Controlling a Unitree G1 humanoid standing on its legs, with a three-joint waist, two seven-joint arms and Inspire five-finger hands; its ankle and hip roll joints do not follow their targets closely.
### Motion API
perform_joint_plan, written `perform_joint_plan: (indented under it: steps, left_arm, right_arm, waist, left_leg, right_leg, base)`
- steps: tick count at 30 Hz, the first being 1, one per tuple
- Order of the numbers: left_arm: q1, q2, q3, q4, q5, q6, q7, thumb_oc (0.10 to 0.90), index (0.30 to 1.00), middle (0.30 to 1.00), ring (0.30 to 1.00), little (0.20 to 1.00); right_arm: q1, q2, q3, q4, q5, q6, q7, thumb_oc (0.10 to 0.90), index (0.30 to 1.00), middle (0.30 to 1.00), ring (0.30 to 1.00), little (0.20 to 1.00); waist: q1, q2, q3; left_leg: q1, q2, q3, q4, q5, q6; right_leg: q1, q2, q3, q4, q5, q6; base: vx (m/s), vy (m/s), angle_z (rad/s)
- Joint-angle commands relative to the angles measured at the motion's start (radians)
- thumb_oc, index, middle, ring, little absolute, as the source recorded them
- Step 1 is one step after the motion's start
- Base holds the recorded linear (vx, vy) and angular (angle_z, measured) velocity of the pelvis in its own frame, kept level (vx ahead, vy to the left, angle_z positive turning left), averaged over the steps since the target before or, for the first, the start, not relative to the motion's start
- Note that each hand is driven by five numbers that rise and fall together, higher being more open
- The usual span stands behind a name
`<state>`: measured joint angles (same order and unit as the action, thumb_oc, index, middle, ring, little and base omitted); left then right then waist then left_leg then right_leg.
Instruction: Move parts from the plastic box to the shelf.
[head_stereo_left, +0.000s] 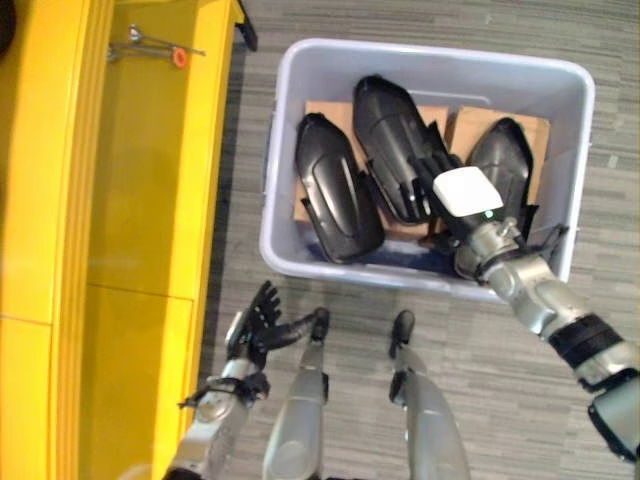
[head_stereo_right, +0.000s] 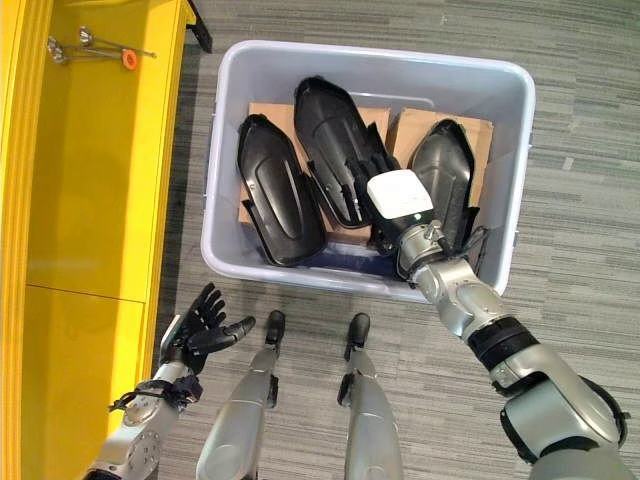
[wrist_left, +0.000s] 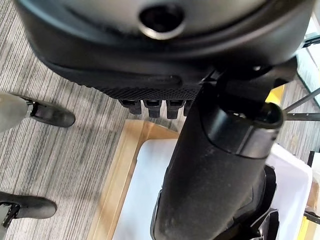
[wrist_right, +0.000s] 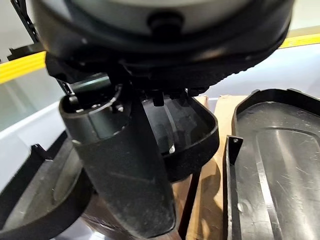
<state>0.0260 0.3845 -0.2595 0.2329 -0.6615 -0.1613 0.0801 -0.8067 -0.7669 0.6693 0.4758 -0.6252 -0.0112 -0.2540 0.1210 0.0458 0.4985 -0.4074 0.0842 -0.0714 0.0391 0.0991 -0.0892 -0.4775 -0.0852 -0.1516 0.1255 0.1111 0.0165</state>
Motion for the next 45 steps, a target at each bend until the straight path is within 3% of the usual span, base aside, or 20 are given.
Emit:
perform_joint_plan:
  steps: [1, 9, 16, 18, 19, 20, 21, 24, 29, 34, 36, 38, 45]
  left_arm:
    - [0.035, 0.06, -0.029, -0.096, -0.012, -0.078, 0.008, 0.9, 1.0, 1.0, 1.0, 1.0]
    - [0.009, 0.072, -0.048, -0.112, -0.019, -0.091, 0.029, 0.9, 1.0, 1.0, 1.0, 1.0]
    - [-0.014, 0.075, -0.056, -0.121, -0.011, -0.094, 0.043, 0.9, 1.0, 1.0, 1.0, 1.0]
    - [-0.037, 0.073, -0.072, -0.112, -0.01, -0.095, 0.05, 0.9, 1.0, 1.0, 1.0, 1.0]
    - [-0.047, 0.07, -0.078, -0.11, -0.008, -0.096, 0.051, 0.9, 1.0, 1.0, 1.0, 1.0]
    - [-0.054, 0.068, -0.08, -0.106, -0.007, -0.097, 0.054, 0.9, 1.0, 1.0, 1.0, 1.0]
    - [-0.054, 0.068, -0.08, -0.106, -0.007, -0.097, 0.054, 0.9, 1.0, 1.0, 1.0, 1.0]
    - [-0.083, 0.057, -0.097, -0.087, -0.003, -0.097, 0.052, 0.9, 1.0, 1.0, 1.0, 1.0]
    - [-0.091, 0.05, -0.091, -0.067, 0.002, -0.103, 0.06, 0.9, 1.0, 1.0, 1.0, 1.0]
    - [-0.089, 0.041, -0.078, -0.063, 0.001, -0.1, 0.076, 0.9, 1.0, 1.0, 1.0, 1.0]
    - [-0.073, 0.041, -0.059, -0.055, 0.001, -0.096, 0.076, 0.9, 1.0, 1.0, 1.0, 1.0]
    - [-0.07, 0.041, -0.054, -0.054, -0.002, -0.093, 0.074, 0.9, 1.0, 1.0, 1.0, 1.0]
    - [-0.037, 0.051, -0.028, -0.042, 0.005, -0.083, 0.059, 0.9, 1.0, 1.0, 1.0, 1.0]
  right_arm:
    - [-0.136, -0.039, 0.032, -0.036, -0.01, -0.004, -0.073, 0.9, 1.0, 1.0, 1.0, 1.0]
    - [-0.311, 0.008, 0.145, 0.244, 0.012, 0.029, -0.111, 0.9, 1.0, 1.0, 1.0, 1.0]
    - [-0.393, 0.054, 0.195, 0.378, 0.024, 0.041, -0.119, 0.9, 1.0, 1.0, 1.0, 1.0]
    - [-0.417, 0.096, 0.215, 0.504, 0.038, 0.049, -0.121, 0.9, 1.0, 1.0, 1.0, 1.0]
    - [-0.415, 0.114, 0.218, 0.547, 0.049, 0.049, -0.121, 0.796, 0.855, 0.855, 0.855, 0.855]
    - [-0.413, 0.123, 0.221, 0.574, 0.056, 0.049, -0.116, 0.473, 0.402, 0.402, 0.402, 0.402]
    - [-0.414, 0.124, 0.221, 0.574, 0.056, 0.049, -0.116, 0.4, 0.3, 0.3, 0.3, 0.3]
    - [-0.373, 0.157, 0.224, 0.654, 0.072, 0.041, -0.097, 0.4, 0.3, 0.3, 0.3, 0.3]
    - [-0.322, 0.161, 0.204, 0.612, 0.1, 0.029, -0.091, 0.4, 0.3, 0.3, 0.3, 0.3]
    - [-0.218, 0.146, 0.138, 0.456, 0.156, 0.02, -0.111, 0.4, 0.3, 0.3, 0.3, 0.3]
    - [-0.106, 0.121, 0.089, 0.284, 0.147, 0.012, -0.105, 0.4, 0.3, 0.3, 0.3, 0.3]
    - [-0.08, 0.114, 0.078, 0.248, 0.143, 0.01, -0.1, 0.4, 0.3, 0.3, 0.3, 0.3]
    - [0.055, 0.056, -0.018, 0.046, 0.113, -0.009, -0.092, 0.4, 0.3, 0.3, 0.3, 0.3]
  waist:
    - [0.015, -0.007, -0.038]
    - [0.047, 0.013, 0.006]
    - [0.063, 0.019, 0.021]
    - [0.073, 0.026, 0.021]
    - [0.075, 0.03, 0.021]
    - [0.078, 0.033, 0.021]
    - [0.078, 0.033, 0.021]
    - [0.089, 0.04, 0.021]
    - [0.092, 0.034, 0.021]
    - [0.074, 0.007, 0.021]
    - [0.061, -0.019, 0.021]
    - [0.059, -0.025, 0.021]
    - [0.047, -0.052, -0.043]
  left_leg:
    - [0.015, 0.022, -0.006, 0.026, -0.013, 0.033]
    - [-0.089, 0.002, -0.027, 0.061, -0.009, 0.031]
    - [-0.167, -0.012, -0.039, 0.099, -0.012, 0.032]
    - [-0.201, -0.021, -0.049, 0.112, -0.012, 0.033]
    - [-0.212, -0.025, -0.051, 0.118, -0.013, 0.033]
    - [-0.218, -0.028, -0.052, 0.118, -0.013, 0.034]
    - [-0.218, -0.028, -0.052, 0.118, -0.013, 0.034]
    - [-0.228, -0.037, -0.058, 0.124, -0.013, 0.036]
    - [-0.212, -0.041, -0.059, 0.124, -0.017, 0.039]
    - [-0.166, -0.036, -0.054, 0.111, -0.022, 0.038]
    - [-0.092, -0.027, -0.053, 0.087, -0.026, 0.038]
    - [-0.069, -0.024, -0.053, 0.078, -0.026, 0.038]
    - [0.023, -0.013, -0.059, 0.029, -0.024, 0.035]
  right_leg:
    - [-0.062, -0.087, 0.004, 0.183, -0.097, 0.076]
    - [-0.145, -0.1, -0.004, 0.202, -0.092, 0.077]
    - [-0.207, -0.105, -0.009, 0.22, -0.087, 0.077]
    - [-0.233, -0.112, -0.016, 0.231, -0.088, 0.077]
    - [-0.24, -0.115, -0.019, 0.236, -0.089, 0.077]
    - [-0.243, -0.117, -0.021, 0.239, -0.091, 0.077]
    - [-0.243, -0.117, -0.021, 0.239, -0.091, 0.077]
    - [-0.244, -0.12, -0.03, 0.242, -0.094, 0.075]
    - [-0.225, -0.118, -0.033, 0.233, -0.092, 0.076]
    - [-0.17, -0.118, -0.039, 0.205, -0.084, 0.079]
    - [-0.089, -0.117, -0.046, 0.174, -0.08, 0.082]
    - [-0.068, -0.117, -0.046, 0.165, -0.079, 0.083]
    - [0.041, -0.12, -0.054, 0.108, -0.072, 0.089]
  base:
    - [0.0, 0.0, 0.0]
    - [-0.02, -0.009, 0.08]
    - [0.0, 0.0, 0.01]
    - [0.0, -0.007, 0.06]
    - [0.0, 0.01, 0.04]
    - [0.0, 0.0, 0.0]
    - [0.0, 0.0, 0.0]
    - [0.01, 0.006, 0.06]
    - [0.01, 0.025, 0.09]
    - [0.01, 0.012, -0.11]
    - [0.02, 0.004, 0.32]
    - [0.02, -0.004, -0.12]
    - [0.03, 0.005, 0.0]
